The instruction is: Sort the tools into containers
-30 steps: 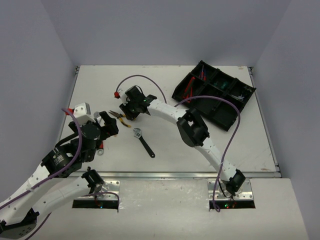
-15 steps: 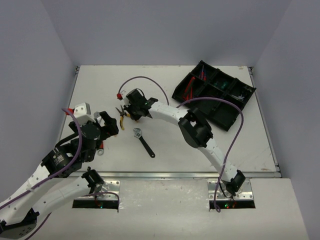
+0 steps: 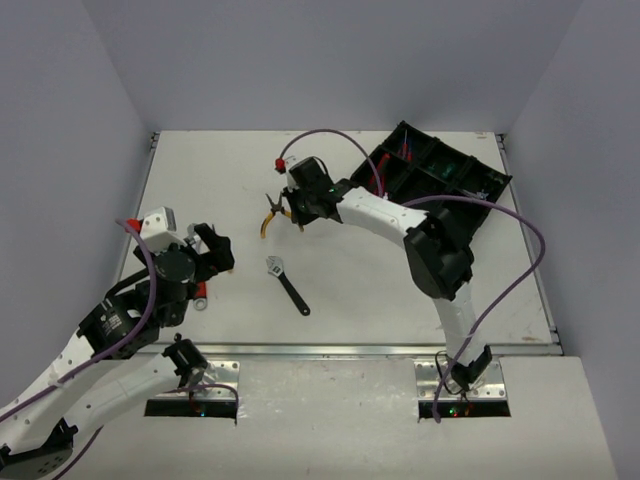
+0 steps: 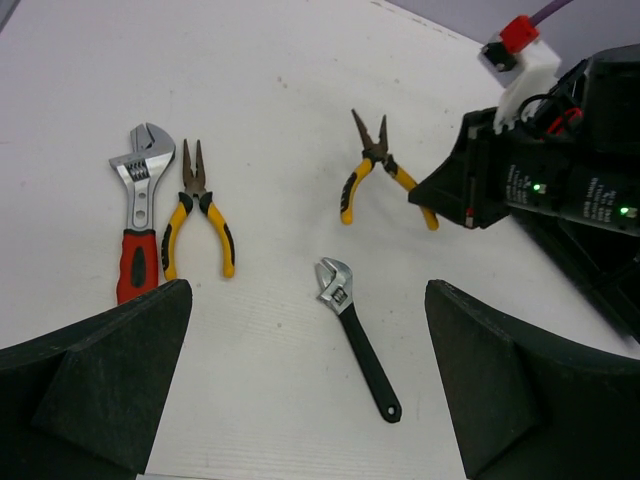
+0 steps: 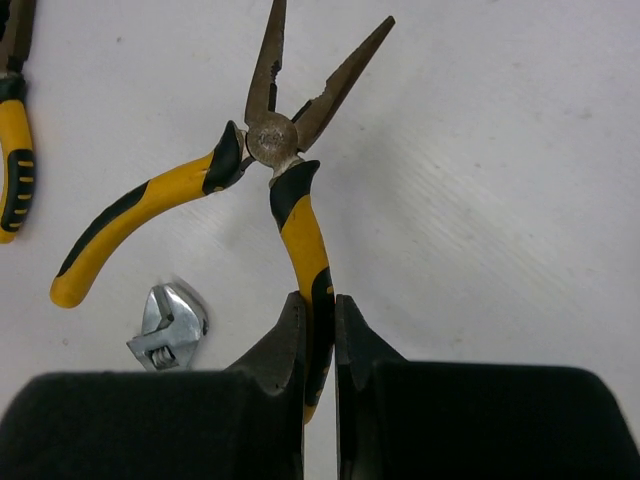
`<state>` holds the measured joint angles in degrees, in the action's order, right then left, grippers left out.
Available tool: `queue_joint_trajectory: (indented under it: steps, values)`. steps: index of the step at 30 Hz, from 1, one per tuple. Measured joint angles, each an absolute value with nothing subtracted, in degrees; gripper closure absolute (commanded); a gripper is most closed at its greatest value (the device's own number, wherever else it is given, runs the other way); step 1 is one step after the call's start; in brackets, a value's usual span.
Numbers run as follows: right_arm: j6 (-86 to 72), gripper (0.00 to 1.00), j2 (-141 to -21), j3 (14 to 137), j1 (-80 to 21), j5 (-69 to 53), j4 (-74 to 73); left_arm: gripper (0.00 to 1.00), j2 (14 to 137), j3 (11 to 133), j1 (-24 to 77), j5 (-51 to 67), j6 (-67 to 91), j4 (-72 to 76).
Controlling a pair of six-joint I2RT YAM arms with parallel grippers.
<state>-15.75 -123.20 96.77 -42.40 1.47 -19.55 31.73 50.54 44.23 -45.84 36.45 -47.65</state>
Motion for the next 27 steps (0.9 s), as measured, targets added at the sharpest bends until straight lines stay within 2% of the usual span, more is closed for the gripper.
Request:
queue_joint_trajectory:
  steps: [10,18,22,27]
  values:
    - [-20.5,1.0,-105.6,81.2,-38.9,7.1,-17.3,0.0,31.1,50.5,44.2,-45.8,36.4,-47.5]
    - [-26.4,1.0,-83.6,63.9,-22.5,12.8,-22.1,0.0,31.1,50.3,44.2,-45.4,36.3,-47.3]
    - [-27.3,1.0,-79.7,61.8,-17.4,14.3,-24.4,0.0,31.1,50.1,44.2,-45.1,36.2,-47.3]
    - [-27.2,1.0,-81.5,61.6,-10.7,12.3,-24.9,0.0,31.1,50.1,44.2,-44.9,36.2,-47.3]
